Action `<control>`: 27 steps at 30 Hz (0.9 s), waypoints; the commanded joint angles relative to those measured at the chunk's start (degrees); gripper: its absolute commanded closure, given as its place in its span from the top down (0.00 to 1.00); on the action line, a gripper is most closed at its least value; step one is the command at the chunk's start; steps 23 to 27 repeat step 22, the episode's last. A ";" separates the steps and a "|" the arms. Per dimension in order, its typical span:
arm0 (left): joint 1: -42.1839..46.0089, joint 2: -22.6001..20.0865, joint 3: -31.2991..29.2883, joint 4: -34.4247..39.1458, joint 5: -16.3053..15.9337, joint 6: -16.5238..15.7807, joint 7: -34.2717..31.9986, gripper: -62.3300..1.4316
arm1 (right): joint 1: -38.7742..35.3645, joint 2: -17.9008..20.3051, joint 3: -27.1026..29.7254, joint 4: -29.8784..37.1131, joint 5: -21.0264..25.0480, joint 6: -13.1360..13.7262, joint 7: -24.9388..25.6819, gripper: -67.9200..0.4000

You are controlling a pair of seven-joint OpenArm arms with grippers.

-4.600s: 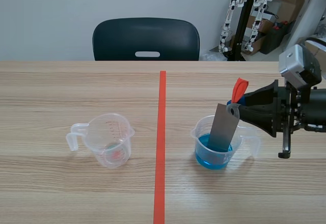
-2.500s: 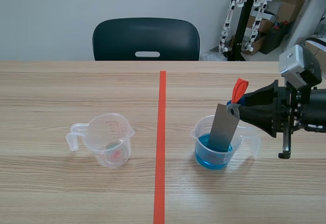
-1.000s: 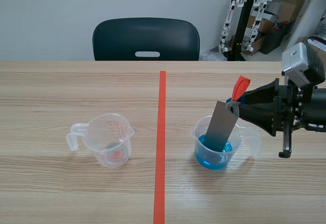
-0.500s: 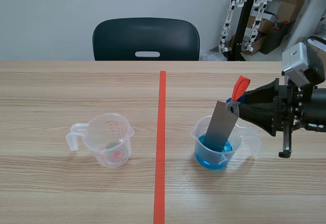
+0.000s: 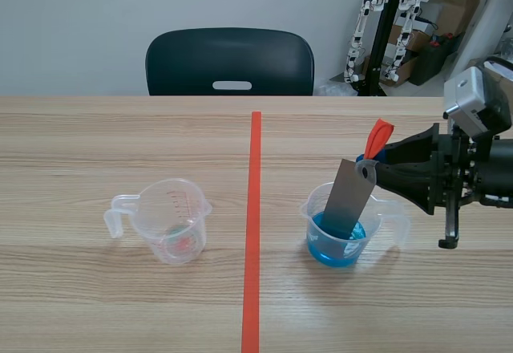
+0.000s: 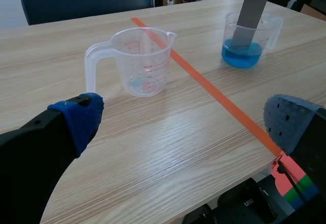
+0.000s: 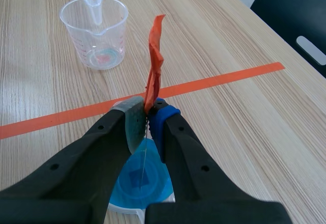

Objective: Do the redox reaction experiment. hold the plate still in the solution

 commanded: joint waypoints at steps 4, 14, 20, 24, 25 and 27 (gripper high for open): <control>0.15 -0.02 -0.07 0.57 -0.39 -0.13 -2.12 1.00 | 0.66 0.76 0.26 0.44 0.81 0.02 1.25 0.02; 0.15 -0.02 -0.07 0.57 -0.39 -0.13 -2.23 1.00 | 0.66 0.79 0.26 0.44 0.79 0.02 1.22 0.02; 0.15 -0.02 -0.07 0.57 -0.39 -0.13 -2.23 1.00 | 0.66 0.79 0.26 0.44 0.79 0.02 1.22 0.02; 0.15 -0.02 -0.07 0.57 -0.39 -0.13 -2.23 1.00 | 0.66 0.79 0.26 0.44 0.79 0.02 1.22 0.02; 0.15 -0.02 -0.07 0.57 -0.39 -0.13 -2.23 1.00 | 0.66 0.79 0.26 0.44 0.79 0.02 1.22 0.02; 0.15 -0.02 -0.07 0.57 -0.39 -0.13 -2.23 1.00 | 0.66 0.79 0.26 0.44 0.79 0.02 1.22 0.02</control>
